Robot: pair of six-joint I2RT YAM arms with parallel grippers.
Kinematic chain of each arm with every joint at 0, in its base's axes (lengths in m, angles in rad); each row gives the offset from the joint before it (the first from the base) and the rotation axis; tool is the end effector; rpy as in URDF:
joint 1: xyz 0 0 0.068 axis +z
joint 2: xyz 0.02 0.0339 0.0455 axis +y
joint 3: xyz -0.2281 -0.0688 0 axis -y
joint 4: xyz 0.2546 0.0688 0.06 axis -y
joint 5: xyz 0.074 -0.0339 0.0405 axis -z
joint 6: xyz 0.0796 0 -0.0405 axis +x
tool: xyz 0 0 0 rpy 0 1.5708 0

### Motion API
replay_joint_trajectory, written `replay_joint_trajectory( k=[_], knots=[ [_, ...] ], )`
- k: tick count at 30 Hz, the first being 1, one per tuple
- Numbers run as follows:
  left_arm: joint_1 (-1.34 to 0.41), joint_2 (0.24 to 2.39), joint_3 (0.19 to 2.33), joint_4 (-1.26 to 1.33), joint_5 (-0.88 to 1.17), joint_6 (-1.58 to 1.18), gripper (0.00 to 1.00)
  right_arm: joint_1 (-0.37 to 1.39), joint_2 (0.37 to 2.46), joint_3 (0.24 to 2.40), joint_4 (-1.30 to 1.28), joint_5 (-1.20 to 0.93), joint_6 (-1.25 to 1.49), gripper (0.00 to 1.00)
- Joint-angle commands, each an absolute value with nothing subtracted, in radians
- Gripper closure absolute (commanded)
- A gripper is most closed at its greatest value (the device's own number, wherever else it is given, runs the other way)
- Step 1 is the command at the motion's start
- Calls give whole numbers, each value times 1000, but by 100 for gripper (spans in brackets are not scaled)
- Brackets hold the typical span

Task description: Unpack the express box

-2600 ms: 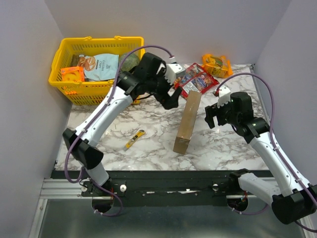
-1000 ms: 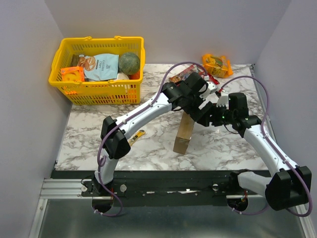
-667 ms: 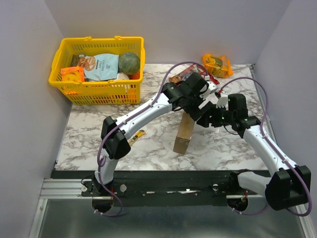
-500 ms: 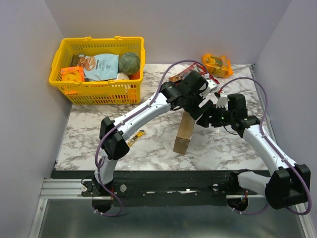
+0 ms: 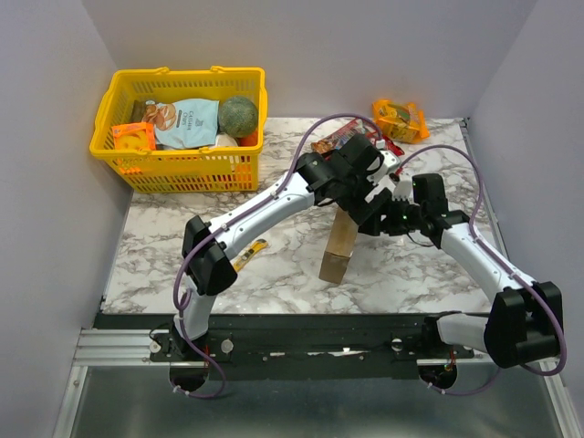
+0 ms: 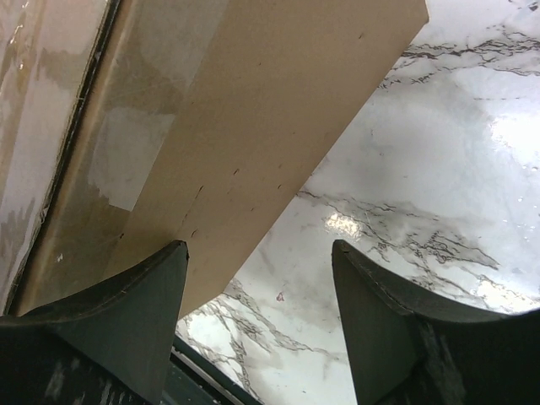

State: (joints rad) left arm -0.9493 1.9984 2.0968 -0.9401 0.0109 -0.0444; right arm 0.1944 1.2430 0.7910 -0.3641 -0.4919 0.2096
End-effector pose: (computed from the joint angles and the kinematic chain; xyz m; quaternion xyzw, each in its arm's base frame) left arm 0.2697 -0.3781 0.2912 0.4102 0.8394 -0.1744 0.3110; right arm 0.2876 0.0949 0.1672 -0.0829 0.9023 0.2934 0.3047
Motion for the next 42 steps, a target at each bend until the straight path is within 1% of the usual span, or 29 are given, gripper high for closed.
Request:
replay_joint_trajectory(
  k=[1, 5, 8, 9, 10, 12, 14, 15, 18, 21, 25, 26, 28, 31, 35, 40, 42],
  knots=[
    [-959, 2037, 2069, -982, 12, -72, 1, 190, 1243, 764, -316, -537, 235, 24],
    [-959, 2062, 2086, -974, 29, -69, 2, 190, 1243, 753, -311, -540, 238, 24],
    [-957, 2071, 2114, -963, 46, -54, 8, 192, 1244, 752, -311, -541, 236, 24],
    [-957, 2071, 2126, -963, 70, -35, 15, 190, 1249, 752, -310, -546, 235, 24],
    [-957, 2071, 2129, -965, 83, -26, 17, 192, 1250, 752, -310, -548, 236, 24],
    [-957, 2072, 2131, -972, 71, -25, 19, 192, 1258, 753, -305, -557, 235, 24],
    [-957, 2071, 2119, -974, 49, -31, 13, 192, 1264, 755, -302, -560, 236, 24],
    [-957, 2069, 2108, -980, 43, -31, 8, 190, 1269, 756, -302, -561, 238, 24],
    [-959, 2069, 2089, -985, 35, -41, 2, 192, 1279, 750, -292, -565, 248, 25],
    [-959, 2082, 2076, -989, 28, -40, 2, 190, 1281, 747, -290, -568, 252, 25],
    [-959, 2092, 2071, -991, 8, -37, 5, 190, 1289, 749, -288, -568, 252, 25],
    [-959, 2091, 2072, -988, -64, -47, 7, 193, 1287, 749, -290, -568, 252, 25],
    [-956, 2069, 2085, -962, -95, -40, 5, 192, 1287, 750, -291, -564, 252, 25],
    [-951, 2045, 2129, -957, -87, -14, 2, 190, 1285, 749, -290, -560, 252, 25],
    [-957, 2020, 2123, -962, -86, -23, 2, 192, 1295, 753, -288, -565, 253, 25],
    [-966, 1993, 2065, -962, -153, -46, 2, 192, 1302, 755, -291, -571, 252, 25],
    [-969, 1991, 2049, -962, -147, -54, 2, 192, 1301, 753, -293, -569, 253, 25]
  ],
)
